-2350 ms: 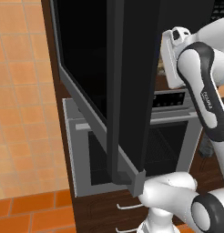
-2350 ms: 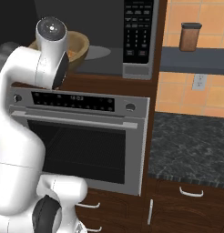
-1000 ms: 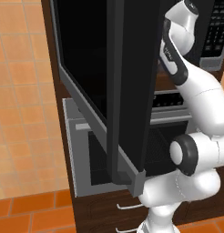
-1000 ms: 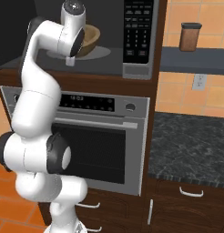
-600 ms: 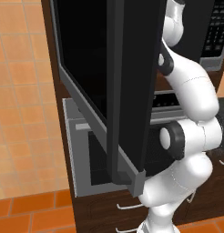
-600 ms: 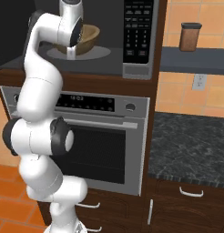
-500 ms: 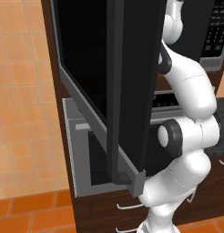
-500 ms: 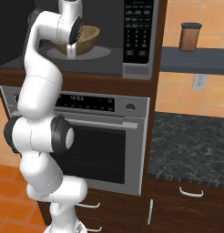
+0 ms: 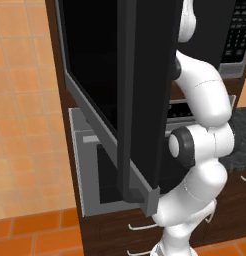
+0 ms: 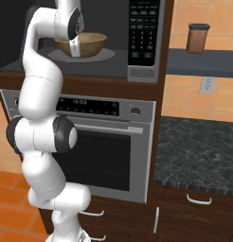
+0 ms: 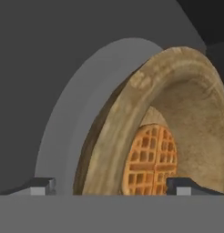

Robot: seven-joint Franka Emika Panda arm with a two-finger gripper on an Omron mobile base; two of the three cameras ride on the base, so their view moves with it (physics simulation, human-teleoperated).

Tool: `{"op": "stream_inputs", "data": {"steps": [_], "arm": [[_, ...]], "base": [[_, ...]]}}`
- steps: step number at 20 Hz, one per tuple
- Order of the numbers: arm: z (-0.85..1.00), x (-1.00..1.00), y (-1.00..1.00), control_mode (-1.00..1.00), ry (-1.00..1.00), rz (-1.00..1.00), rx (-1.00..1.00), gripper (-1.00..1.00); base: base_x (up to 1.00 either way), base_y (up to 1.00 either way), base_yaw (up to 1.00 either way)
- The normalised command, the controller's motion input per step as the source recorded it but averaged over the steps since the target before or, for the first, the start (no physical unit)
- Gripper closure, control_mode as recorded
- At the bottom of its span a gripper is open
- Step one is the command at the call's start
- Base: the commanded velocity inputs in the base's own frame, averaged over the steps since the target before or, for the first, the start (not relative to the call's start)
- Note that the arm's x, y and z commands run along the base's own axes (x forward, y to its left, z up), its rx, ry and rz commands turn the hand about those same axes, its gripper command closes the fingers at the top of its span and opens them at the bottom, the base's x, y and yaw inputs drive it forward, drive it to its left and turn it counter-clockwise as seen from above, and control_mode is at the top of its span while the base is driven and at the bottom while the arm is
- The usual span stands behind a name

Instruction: Open the microwave, place the bowl with waffle inside the microwave, then close the microwave door and turn it on.

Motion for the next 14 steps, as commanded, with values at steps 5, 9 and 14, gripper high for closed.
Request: {"op": "stream_inputs", "data": {"steps": [5, 9, 14], "arm": [[-0.72, 0.00, 0.15, -1.00, -0.34, -0.03, -0.13, -1.00], [-0.52, -0.02, 0.13, -1.00, -0.35, -0.06, -0.13, -1.00], [0.27, -0.16, 0.01, -1.00, -0.23, -0.03, -0.01, -1.00]], "base": [[0.00, 0.00, 0.00], [0.00, 0.00, 0.00], [0.00, 0.00, 0.00]]}}
